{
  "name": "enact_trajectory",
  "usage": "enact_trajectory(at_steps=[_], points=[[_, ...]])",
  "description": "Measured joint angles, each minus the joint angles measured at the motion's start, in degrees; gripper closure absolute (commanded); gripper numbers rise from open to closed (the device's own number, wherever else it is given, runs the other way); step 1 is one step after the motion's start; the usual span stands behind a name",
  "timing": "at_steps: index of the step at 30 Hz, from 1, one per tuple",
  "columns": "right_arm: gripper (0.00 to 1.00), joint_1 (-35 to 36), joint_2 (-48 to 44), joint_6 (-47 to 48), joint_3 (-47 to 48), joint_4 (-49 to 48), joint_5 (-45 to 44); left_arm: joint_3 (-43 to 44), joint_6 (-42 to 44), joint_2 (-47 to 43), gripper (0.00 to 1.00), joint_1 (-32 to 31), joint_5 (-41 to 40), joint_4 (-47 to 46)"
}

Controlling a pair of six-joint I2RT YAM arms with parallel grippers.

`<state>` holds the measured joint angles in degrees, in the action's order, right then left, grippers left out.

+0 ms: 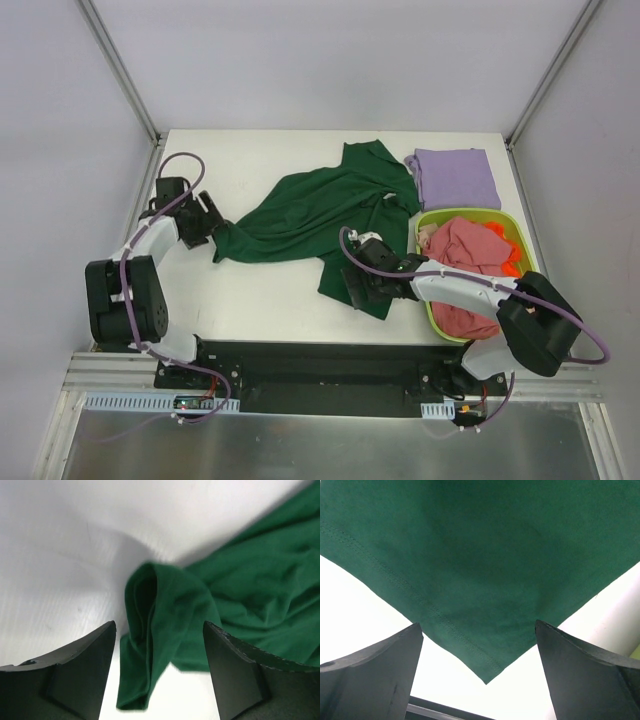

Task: Fold and stack the t-shirts
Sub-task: Flatten out the tshirt

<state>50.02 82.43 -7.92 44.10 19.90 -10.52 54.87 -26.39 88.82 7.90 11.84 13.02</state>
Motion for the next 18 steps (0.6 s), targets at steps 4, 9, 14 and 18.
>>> enact_trajectory(at_steps=[4,9,14,18], points=[[0.04,0.0,0.0,0.3,0.0,0.1,0.0,-7.3,-0.6,-8.1,0.21,0.0,1.5,0.0],[0.04,0.0,0.0,1.1,0.0,0.3,0.0,-17.4,-2.5,-21.7,0.09,-0.1,1.4,0.3],[0.04,0.0,0.0,1.5,0.0,0.4,0.0,-23.5,-3.0,-29.4,0.25,-0.6,-0.2,-0.3],[0.04,0.0,0.0,1.5,0.0,0.3,0.4,-23.1,-2.8,-25.1,0.42,-0.8,-0.8,-1.2]])
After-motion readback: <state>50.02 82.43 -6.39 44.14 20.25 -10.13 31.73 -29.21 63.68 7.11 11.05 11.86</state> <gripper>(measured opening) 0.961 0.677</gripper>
